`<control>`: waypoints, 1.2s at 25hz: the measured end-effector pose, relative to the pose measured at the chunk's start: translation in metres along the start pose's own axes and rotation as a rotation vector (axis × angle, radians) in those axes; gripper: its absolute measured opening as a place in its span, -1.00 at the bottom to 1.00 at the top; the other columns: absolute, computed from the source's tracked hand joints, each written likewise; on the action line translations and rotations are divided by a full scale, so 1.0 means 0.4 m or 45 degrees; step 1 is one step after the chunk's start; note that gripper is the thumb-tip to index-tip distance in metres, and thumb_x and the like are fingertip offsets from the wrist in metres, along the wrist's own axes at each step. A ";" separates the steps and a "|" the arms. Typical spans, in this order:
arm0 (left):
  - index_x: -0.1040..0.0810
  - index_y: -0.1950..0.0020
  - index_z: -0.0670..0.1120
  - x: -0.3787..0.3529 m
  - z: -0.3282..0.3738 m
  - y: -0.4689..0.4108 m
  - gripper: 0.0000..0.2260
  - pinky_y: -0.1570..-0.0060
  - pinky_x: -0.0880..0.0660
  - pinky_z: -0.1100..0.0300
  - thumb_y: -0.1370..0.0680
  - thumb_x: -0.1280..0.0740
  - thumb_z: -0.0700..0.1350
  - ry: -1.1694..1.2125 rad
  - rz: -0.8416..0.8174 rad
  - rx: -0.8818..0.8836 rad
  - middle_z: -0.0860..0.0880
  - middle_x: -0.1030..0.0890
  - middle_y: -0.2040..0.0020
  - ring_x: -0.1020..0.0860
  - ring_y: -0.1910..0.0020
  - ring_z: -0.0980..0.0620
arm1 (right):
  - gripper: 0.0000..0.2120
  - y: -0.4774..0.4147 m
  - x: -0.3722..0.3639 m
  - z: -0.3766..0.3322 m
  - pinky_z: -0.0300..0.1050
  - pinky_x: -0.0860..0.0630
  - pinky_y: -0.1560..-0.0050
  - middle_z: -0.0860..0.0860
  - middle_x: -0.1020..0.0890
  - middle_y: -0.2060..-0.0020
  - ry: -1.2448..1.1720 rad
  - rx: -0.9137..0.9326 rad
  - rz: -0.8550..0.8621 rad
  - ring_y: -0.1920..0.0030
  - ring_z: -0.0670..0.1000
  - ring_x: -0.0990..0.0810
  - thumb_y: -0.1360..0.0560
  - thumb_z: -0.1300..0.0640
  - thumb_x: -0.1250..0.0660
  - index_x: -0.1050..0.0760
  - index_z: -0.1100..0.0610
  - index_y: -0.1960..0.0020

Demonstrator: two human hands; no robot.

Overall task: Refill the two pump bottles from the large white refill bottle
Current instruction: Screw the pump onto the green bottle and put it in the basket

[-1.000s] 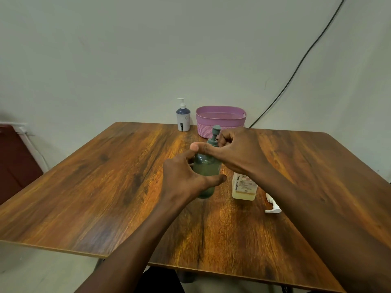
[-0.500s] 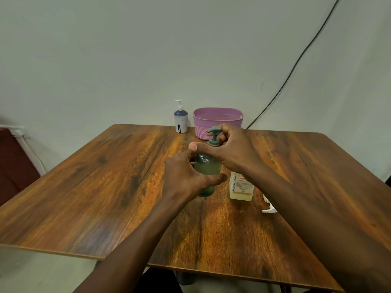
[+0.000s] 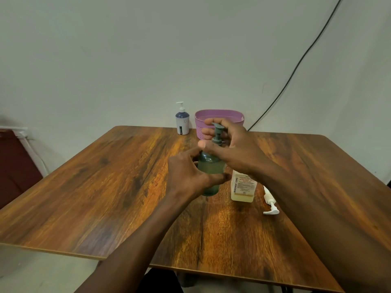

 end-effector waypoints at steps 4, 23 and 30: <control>-0.61 -0.27 0.10 0.010 0.000 -0.004 -0.34 0.10 -0.56 0.43 -0.21 -0.68 0.16 0.007 0.006 -0.004 0.29 -0.62 0.06 -0.61 0.04 0.38 | -0.34 0.012 0.009 0.004 -0.09 -0.64 -0.17 0.02 -0.70 -0.17 -0.198 -0.022 -0.109 -0.15 -0.10 -0.70 -0.43 0.31 -0.56 -0.42 0.13 -0.47; -0.54 -0.25 0.19 -0.001 0.019 -0.005 -0.32 0.03 -0.56 0.43 -0.19 -0.68 0.18 0.016 0.044 -0.016 0.41 -0.54 0.07 -0.58 0.03 0.42 | -0.47 0.006 0.083 0.003 0.07 -0.72 0.04 0.02 -0.75 0.09 -0.214 -0.011 0.182 0.05 -0.02 -0.75 -0.32 -0.17 -0.55 -0.60 0.11 -0.17; -0.61 -0.27 0.00 -0.030 0.016 -0.041 -0.32 0.08 -0.58 0.40 -0.21 -0.67 0.17 -0.006 0.103 0.031 0.24 -0.61 0.00 -0.62 0.05 0.27 | -0.55 0.010 0.110 -0.091 -0.36 -0.40 0.41 -0.05 -0.51 0.47 0.359 0.335 0.665 0.44 -0.12 -0.47 -0.34 -0.14 -0.62 -0.42 0.08 0.36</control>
Point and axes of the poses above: each hand's wrist, its own y-axis away from the middle knuckle, its own x-axis out of the back of the hand, z = x × y, the point moved 9 cm from there along -y, towards the middle knuckle
